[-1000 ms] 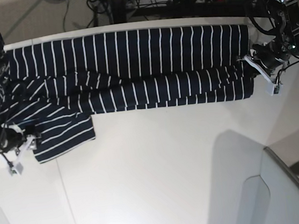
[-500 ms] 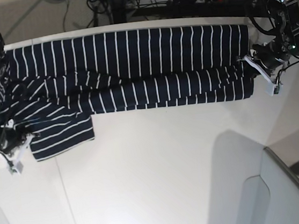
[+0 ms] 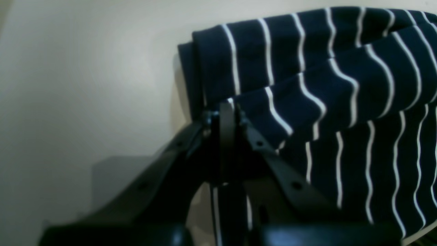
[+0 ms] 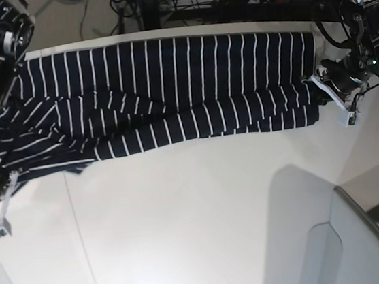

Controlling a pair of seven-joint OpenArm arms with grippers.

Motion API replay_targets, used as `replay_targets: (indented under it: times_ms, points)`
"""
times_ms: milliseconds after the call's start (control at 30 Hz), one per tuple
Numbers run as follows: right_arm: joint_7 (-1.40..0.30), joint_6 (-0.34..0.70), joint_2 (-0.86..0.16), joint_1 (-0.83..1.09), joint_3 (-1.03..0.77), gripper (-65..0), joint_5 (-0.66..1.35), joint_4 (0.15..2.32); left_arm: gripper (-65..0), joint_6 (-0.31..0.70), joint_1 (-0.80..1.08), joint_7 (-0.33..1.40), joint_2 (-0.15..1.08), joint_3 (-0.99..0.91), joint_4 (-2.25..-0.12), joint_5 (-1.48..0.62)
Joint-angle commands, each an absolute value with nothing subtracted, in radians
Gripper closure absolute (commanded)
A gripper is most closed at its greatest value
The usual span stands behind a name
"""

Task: Layout the t-shirt on the table in an organized manner, then fold the t-shirt properly
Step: 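Pull the sleeve end with the right gripper to align the folded strip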

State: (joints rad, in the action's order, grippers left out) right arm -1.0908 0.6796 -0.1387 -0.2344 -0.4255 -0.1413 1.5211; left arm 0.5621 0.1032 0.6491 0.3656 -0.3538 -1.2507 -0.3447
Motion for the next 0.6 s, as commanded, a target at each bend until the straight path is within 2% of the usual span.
replay_targets:
  times_ms: [0, 333, 567]
  points:
    - [-1.098, 0.68, -0.143, -0.229, -0.427, 0.0, -0.14, 1.59, 0.0, 0.567, 0.093, 0.636, 0.383, -0.36, -1.268, -0.355]
    - [-1.308, 0.698, -0.074, -0.021, -0.432, 0.0, -0.143, 1.956, 0.0, 0.567, 0.077, 0.638, 0.383, -0.361, -1.313, -0.355]
    - [-1.322, 0.698, -0.008, 0.137, -0.429, 0.0, -0.14, 1.989, 0.0, 0.567, 0.071, 0.639, 0.389, -0.36, -1.346, -0.355]
